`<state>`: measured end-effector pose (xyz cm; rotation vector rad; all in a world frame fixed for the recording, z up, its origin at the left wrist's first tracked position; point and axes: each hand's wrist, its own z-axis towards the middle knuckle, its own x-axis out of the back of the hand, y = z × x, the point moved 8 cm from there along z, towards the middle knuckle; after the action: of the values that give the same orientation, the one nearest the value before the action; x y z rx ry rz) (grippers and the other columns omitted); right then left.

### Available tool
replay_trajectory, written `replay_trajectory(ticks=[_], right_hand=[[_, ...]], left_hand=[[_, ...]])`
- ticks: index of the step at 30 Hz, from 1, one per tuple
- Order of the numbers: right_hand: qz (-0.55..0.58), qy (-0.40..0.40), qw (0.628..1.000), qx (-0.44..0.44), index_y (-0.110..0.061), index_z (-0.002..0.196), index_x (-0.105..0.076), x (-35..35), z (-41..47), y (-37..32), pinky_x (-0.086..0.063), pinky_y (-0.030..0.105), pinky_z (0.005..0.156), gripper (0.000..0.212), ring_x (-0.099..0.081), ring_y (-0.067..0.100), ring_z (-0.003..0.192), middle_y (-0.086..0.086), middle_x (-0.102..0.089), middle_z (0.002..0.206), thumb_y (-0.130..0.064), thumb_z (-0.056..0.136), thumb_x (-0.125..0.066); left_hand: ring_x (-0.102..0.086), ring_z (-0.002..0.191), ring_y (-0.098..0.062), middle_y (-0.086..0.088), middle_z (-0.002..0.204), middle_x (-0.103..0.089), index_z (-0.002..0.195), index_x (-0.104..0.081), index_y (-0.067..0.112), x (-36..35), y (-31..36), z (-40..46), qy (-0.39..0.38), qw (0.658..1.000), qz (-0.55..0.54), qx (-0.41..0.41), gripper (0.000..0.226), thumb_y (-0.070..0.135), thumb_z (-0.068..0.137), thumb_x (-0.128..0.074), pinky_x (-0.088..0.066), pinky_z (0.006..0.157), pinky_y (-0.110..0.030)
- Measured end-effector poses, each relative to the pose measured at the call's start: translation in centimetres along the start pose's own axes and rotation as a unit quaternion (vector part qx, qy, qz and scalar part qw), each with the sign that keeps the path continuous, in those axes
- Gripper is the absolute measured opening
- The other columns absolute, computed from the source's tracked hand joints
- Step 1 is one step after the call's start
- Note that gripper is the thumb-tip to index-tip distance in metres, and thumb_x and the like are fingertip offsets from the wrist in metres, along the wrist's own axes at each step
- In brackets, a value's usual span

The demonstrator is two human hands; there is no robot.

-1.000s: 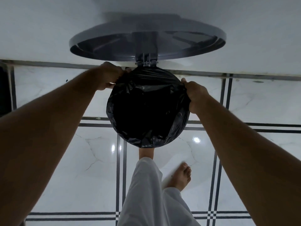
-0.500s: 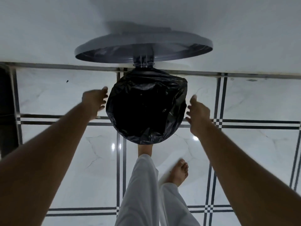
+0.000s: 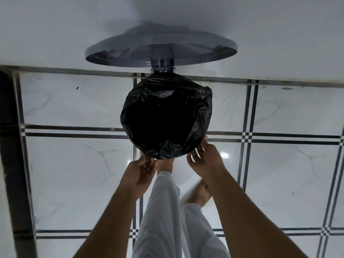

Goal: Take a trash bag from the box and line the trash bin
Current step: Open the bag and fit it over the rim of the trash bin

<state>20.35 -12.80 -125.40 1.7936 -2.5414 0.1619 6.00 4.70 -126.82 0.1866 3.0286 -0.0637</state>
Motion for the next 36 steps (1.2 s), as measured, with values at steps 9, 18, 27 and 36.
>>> replay_trajectory(ticks=[9, 18, 27, 36], right_hand=[[-0.118, 0.07, 0.99, 0.02, -0.017, 0.104, -0.072, -0.3, 3.2, -3.5, -0.053, 0.025, 0.07, 0.018, -0.062, 0.016, 0.077, -0.001, -0.07, 0.083, -0.005, 0.103, -0.059], [-0.243, 0.138, 0.939, 0.203, -0.017, 0.092, -0.072, 0.9, 1.0, -7.2, -0.055, 0.036, 0.078, 0.027, -0.07, 0.022, 0.083, 0.004, -0.077, 0.094, -0.025, 0.11, -0.053], [-0.388, 0.081, 0.827, 0.398, -0.019, 0.133, -0.07, -1.5, -2.4, -6.4, -0.044, 0.004, 0.075, 0.036, -0.062, -0.01, 0.094, -0.021, -0.068, 0.101, -0.046, 0.115, -0.054], [-0.396, 0.098, 0.798, 0.444, -0.028, 0.086, -0.071, -0.7, 0.3, -8.8, -0.045, 0.02, 0.073, 0.035, -0.067, 0.006, 0.077, -0.011, -0.074, 0.082, -0.053, 0.11, -0.063]], left_hand=[[-0.07, 0.075, -0.017, -0.008, 0.071, -0.073, 0.1, -0.069, -0.001, -0.5, 1.0, 2.7, 0.079, 0.984, 0.15, -0.046, 0.027, -0.01, 0.101, -0.043, -0.058, 0.077, -0.028], [-0.062, 0.098, -0.038, -0.008, 0.094, -0.066, 0.1, -0.064, 0.004, 0.3, 5.4, -2.4, 0.322, 0.874, 0.266, -0.249, 0.024, 0.021, 0.105, -0.048, -0.047, 0.083, -0.038], [-0.07, 0.112, -0.031, -0.008, 0.119, -0.072, 0.121, -0.071, 0.014, -14.6, 0.6, -4.2, 0.04, 0.256, 0.891, -0.374, 0.027, 0.027, 0.101, -0.058, -0.056, 0.098, -0.045], [-0.035, 0.155, -0.041, -0.015, 0.169, -0.036, 0.165, -0.033, 0.018, -16.0, 5.1, 8.4, 0.077, 0.444, 0.839, -0.305, 0.068, 0.058, 0.11, -0.04, -0.028, 0.123, -0.058]])
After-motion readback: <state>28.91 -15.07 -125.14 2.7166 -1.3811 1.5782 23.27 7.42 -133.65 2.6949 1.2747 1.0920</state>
